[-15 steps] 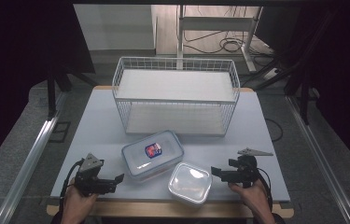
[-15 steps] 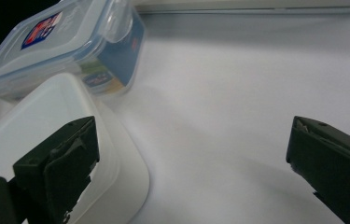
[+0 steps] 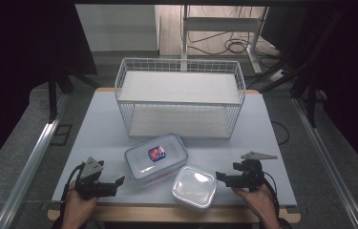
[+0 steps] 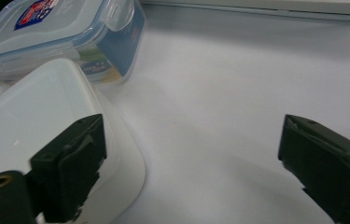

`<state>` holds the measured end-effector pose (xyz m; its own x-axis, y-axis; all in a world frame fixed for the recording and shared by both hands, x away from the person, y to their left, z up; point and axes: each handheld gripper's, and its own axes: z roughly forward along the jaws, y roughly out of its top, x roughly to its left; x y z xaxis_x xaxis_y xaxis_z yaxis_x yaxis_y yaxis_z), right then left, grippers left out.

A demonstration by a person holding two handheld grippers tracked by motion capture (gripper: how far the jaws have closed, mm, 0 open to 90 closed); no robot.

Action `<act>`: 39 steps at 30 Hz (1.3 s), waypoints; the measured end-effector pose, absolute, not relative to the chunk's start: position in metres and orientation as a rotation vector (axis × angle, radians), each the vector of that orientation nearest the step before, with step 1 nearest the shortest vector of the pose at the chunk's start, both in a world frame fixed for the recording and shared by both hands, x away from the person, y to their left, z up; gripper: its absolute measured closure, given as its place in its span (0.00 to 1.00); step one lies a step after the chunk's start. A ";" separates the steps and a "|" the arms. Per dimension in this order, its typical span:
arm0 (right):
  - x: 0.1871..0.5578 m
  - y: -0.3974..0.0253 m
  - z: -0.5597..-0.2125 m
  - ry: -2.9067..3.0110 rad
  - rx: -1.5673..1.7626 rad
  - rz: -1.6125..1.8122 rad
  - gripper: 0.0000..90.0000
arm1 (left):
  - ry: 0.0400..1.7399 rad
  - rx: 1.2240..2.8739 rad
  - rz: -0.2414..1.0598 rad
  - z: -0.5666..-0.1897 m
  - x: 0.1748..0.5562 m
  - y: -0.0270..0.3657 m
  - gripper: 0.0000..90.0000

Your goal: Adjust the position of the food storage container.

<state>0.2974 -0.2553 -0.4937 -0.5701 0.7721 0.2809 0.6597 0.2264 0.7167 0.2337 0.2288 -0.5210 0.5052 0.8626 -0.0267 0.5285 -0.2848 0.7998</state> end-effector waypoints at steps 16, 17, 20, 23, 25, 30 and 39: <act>0.282 -0.242 -0.469 2.344 1.201 1.234 0.46 | 1.154 1.957 0.547 -0.520 0.233 0.230 0.04; 0.281 -0.241 -0.468 2.354 1.189 1.237 0.51 | 1.155 1.953 0.546 -0.520 0.233 0.231 0.04; 0.276 -0.234 -0.463 2.388 1.114 1.248 0.66 | 1.161 1.944 0.547 -0.519 0.233 0.232 0.04; 0.271 -0.227 -0.458 2.419 1.048 1.256 0.78 | 1.160 1.949 0.542 -0.519 0.234 0.231 0.04; 0.268 -0.221 -0.456 2.437 1.018 1.258 0.85 | 1.157 1.957 0.541 -0.520 0.234 0.230 0.04; 0.260 -0.202 -0.453 2.505 0.969 1.264 0.96 | 1.150 1.954 0.546 -0.519 0.234 0.230 0.04; 0.242 -0.162 -0.453 2.653 0.842 1.311 0.99 | 1.158 1.945 0.547 -0.519 0.234 0.231 0.04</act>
